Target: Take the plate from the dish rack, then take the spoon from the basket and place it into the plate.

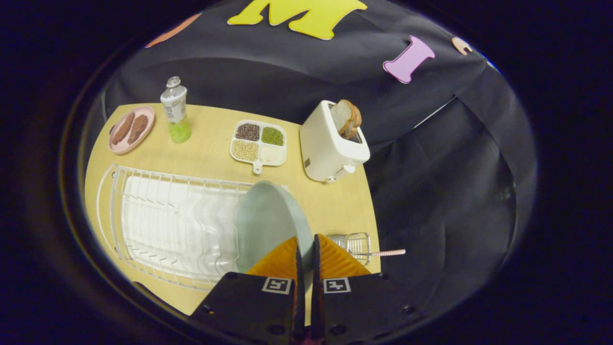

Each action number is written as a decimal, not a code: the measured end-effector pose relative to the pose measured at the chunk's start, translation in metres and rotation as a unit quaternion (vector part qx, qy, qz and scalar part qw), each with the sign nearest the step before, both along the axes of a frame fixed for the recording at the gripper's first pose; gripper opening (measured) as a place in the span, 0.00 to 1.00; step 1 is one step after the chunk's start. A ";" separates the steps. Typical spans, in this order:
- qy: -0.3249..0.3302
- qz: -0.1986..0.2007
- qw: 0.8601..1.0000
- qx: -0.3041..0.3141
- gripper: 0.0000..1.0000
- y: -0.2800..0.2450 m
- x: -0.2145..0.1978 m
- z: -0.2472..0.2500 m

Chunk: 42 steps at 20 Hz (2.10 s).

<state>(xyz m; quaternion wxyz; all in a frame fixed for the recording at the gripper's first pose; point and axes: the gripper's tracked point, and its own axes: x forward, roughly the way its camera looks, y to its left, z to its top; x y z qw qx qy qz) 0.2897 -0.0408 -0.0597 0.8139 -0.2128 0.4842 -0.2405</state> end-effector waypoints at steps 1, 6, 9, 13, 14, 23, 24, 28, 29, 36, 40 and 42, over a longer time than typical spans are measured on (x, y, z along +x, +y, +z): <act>-0.009 -0.001 1.000 -0.012 0.10 -0.001 -0.002 0.002; -0.039 0.005 0.997 -0.069 0.09 0.002 -0.013 0.003; -0.056 0.008 0.994 -0.095 0.09 0.005 -0.020 0.004; -0.074 0.011 0.993 -0.095 0.09 0.010 -0.037 0.002; -0.077 0.010 0.993 -0.092 0.09 0.009 -0.041 0.001; -0.095 -0.014 0.992 -0.084 0.09 0.007 -0.018 -0.002; -0.098 -0.011 0.992 -0.081 0.09 0.009 -0.010 -0.002; -0.123 -0.014 0.988 -0.096 0.09 0.004 0.010 0.018; -0.133 -0.010 0.987 -0.093 0.09 0.005 0.013 0.023; -0.137 0.049 0.989 0.013 0.09 0.016 -0.046 0.020; -0.163 0.092 0.977 0.099 0.09 0.017 -0.111 -0.005; -0.178 0.107 0.968 0.141 0.09 0.015 -0.150 -0.024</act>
